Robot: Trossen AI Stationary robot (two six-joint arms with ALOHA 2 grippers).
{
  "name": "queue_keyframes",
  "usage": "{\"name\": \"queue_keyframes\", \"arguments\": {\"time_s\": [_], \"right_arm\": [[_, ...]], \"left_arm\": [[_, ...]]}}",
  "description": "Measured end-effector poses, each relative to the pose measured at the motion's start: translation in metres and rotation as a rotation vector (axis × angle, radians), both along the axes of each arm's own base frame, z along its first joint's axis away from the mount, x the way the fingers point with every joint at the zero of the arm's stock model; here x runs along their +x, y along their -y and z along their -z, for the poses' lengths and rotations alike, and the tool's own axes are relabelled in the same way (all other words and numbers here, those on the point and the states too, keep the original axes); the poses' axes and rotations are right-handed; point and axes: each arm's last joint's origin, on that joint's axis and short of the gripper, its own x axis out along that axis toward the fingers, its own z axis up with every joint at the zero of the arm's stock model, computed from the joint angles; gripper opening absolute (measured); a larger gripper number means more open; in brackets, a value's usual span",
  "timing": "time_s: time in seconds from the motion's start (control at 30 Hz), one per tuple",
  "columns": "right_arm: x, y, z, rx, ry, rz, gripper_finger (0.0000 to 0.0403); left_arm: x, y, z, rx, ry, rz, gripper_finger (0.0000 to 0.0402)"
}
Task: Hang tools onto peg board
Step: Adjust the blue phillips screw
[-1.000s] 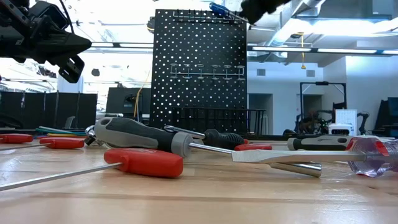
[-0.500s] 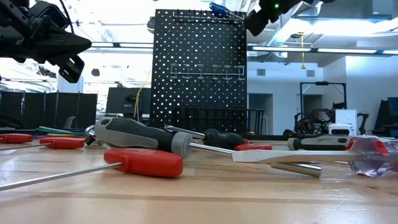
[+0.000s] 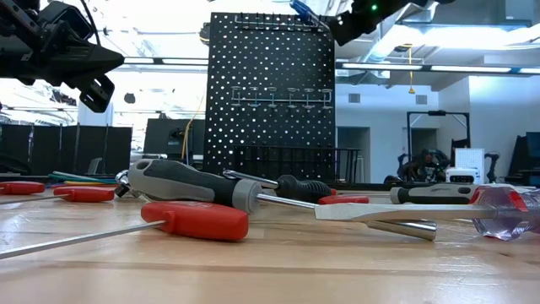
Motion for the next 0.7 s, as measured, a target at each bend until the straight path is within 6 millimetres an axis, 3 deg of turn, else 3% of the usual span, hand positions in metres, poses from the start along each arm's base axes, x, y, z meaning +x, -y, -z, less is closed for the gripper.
{"name": "queue_keyframes", "arguments": {"time_s": [0.47, 0.7], "right_arm": [[0.000, 0.006, 0.004, 0.174, 0.251, -0.085, 0.0016], [0.017, 0.020, 0.022, 0.264, 0.372, -0.076, 0.0016]], "left_arm": [[0.000, 0.000, 0.000, 0.000, 0.000, 0.000, 0.0000], [0.000, 0.000, 0.000, 0.000, 0.000, 0.001, 0.0000]]}}
